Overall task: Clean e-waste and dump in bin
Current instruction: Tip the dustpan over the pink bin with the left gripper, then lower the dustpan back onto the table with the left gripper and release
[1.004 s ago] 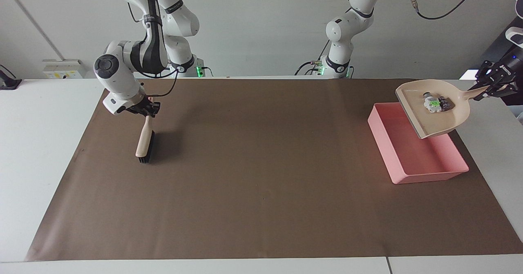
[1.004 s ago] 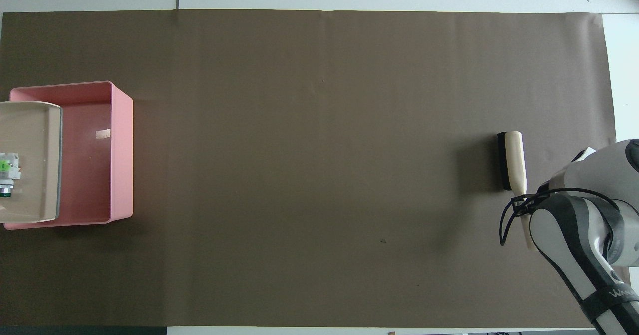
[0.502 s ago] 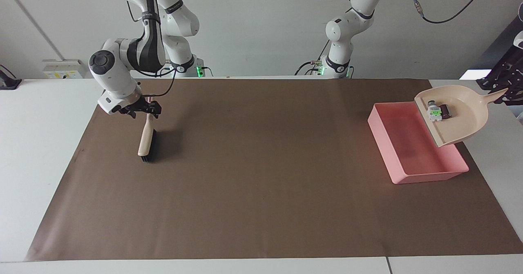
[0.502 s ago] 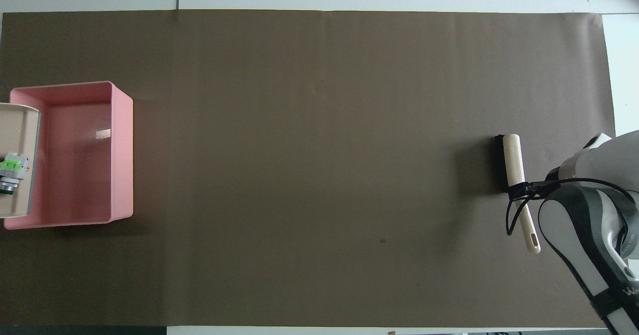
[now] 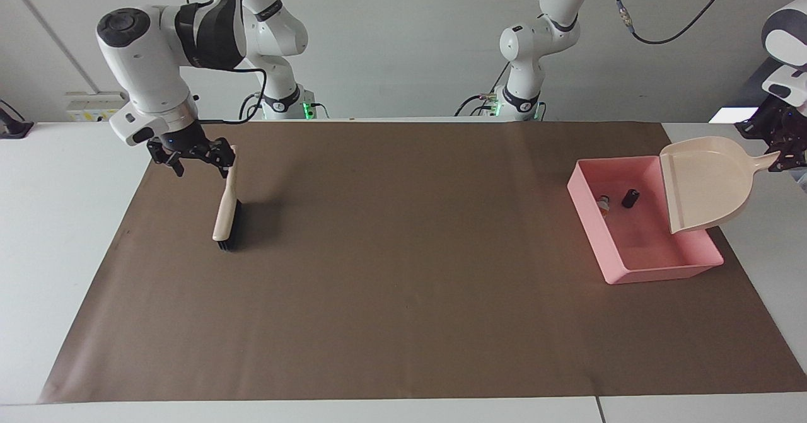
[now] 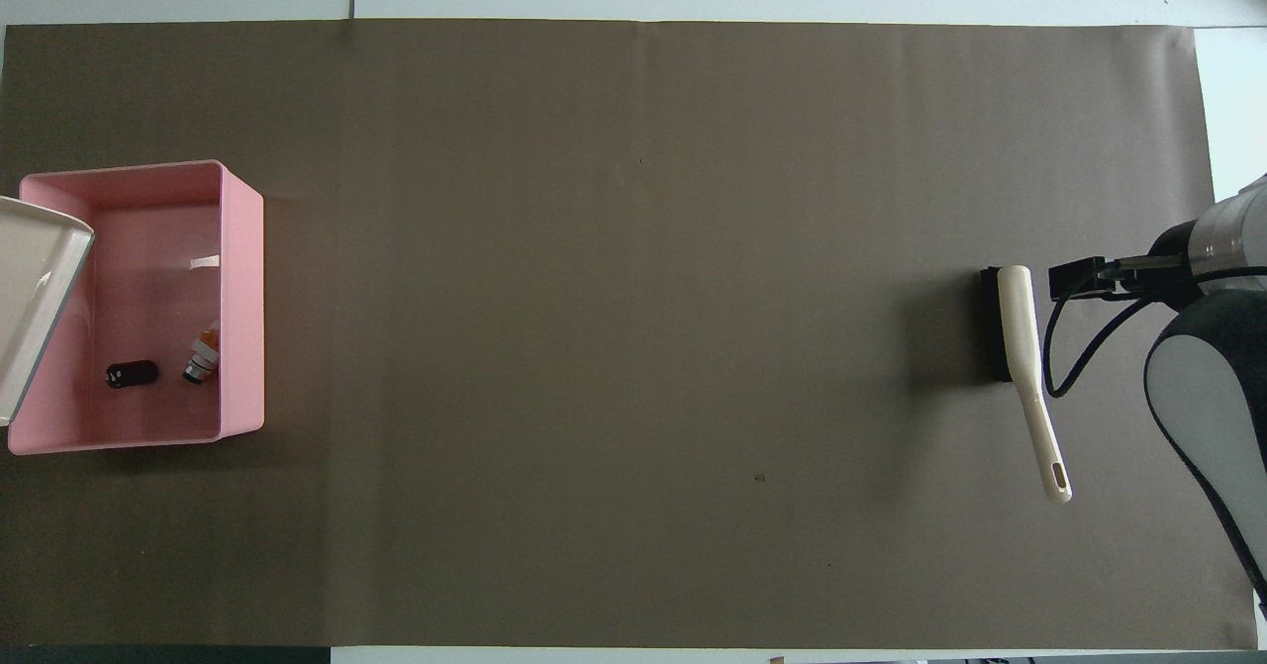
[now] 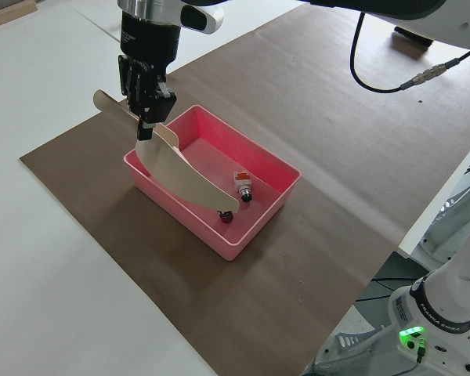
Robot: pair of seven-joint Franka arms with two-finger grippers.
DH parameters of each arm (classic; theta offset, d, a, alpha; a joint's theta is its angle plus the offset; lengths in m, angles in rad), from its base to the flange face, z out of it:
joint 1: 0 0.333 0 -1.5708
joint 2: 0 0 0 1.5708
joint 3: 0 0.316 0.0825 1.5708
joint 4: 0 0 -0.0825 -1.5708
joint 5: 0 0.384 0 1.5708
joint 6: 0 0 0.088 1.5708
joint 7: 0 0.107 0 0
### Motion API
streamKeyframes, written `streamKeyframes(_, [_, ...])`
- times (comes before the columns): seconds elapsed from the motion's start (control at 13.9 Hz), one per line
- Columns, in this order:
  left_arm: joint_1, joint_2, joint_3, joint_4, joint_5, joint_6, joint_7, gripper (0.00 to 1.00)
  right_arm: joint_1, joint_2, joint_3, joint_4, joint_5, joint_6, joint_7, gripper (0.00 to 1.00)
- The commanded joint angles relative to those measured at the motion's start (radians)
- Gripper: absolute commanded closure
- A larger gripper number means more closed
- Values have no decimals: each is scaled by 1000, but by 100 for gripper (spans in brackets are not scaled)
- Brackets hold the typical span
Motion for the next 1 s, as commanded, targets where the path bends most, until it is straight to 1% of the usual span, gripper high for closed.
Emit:
streamKeyframes(0.0, [-23,2,12,25,68,4,-26,97,-16,33,1,153,9,-114,38,1])
streamKeyframes(0.14, [-44,-7,13,25,97,1,-92,98,-18,37,1,250,9,-215,70,1])
streamKeyframes(0.29, [-75,-33,10,25,153,-3,-176,98,-9,44,-12,328,14,-300,69,1])
streamKeyframes(0.36, [-84,-45,8,22,172,-3,-227,98,16,55,-36,362,26,-342,70,1])
streamKeyframes(0.43, [-84,-53,5,19,174,-1,-288,98,56,69,-83,397,31,-372,70,1])
streamKeyframes(0.5, [-86,-53,5,16,174,1,-348,98,77,81,-117,416,32,-383,70,1])
streamKeyframes(0.65, [-86,-65,2,-5,174,7,-417,98,111,81,-137,413,29,-383,73,1])
streamKeyframes(0.79, [-86,-67,1,-7,166,10,-424,98,125,76,-145,409,26,-386,75,1])
streamKeyframes(0.93, [-87,-67,-1,-7,152,14,-413,97,117,66,-144,393,29,-387,67,1])
